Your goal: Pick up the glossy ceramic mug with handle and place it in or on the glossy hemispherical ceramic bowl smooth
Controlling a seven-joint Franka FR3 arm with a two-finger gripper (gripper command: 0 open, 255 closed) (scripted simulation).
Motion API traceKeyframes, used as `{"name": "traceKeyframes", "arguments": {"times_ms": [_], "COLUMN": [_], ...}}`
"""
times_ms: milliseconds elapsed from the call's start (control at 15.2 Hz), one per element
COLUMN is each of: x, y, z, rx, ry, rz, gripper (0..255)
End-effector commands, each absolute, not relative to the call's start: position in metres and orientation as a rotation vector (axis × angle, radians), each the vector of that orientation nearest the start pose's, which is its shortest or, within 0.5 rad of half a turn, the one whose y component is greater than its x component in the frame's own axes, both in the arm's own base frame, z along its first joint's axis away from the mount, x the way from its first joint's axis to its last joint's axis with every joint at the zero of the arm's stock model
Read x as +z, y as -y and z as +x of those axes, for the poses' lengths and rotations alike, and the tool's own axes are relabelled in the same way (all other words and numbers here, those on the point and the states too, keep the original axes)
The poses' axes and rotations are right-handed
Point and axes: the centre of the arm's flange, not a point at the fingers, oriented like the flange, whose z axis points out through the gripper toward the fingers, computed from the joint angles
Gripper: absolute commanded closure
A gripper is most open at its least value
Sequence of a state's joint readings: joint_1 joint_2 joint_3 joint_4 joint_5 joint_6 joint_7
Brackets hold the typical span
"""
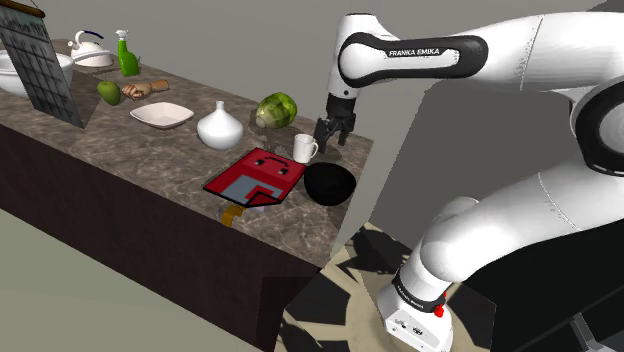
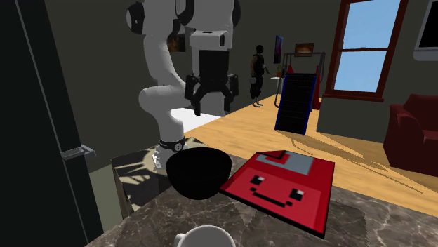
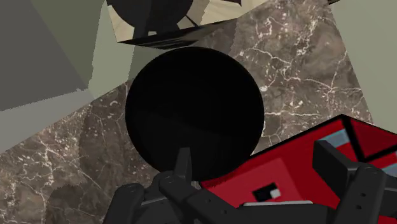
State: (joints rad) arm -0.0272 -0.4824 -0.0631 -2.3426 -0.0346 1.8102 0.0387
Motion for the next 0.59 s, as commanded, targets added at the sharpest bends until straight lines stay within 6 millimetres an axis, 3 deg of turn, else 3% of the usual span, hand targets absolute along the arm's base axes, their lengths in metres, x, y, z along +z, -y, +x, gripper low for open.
{"name": "traceKeyframes", "arguments": {"times_ms": [0,528], "x": [0.496,0.454], "y": [0.054,0.102], "z": [0.417,0.5], "rx": [0.079,0.08], "ry": [-0.166,-0.13], "rz": [-3.144,-3.164], "gripper": [0,0]}}
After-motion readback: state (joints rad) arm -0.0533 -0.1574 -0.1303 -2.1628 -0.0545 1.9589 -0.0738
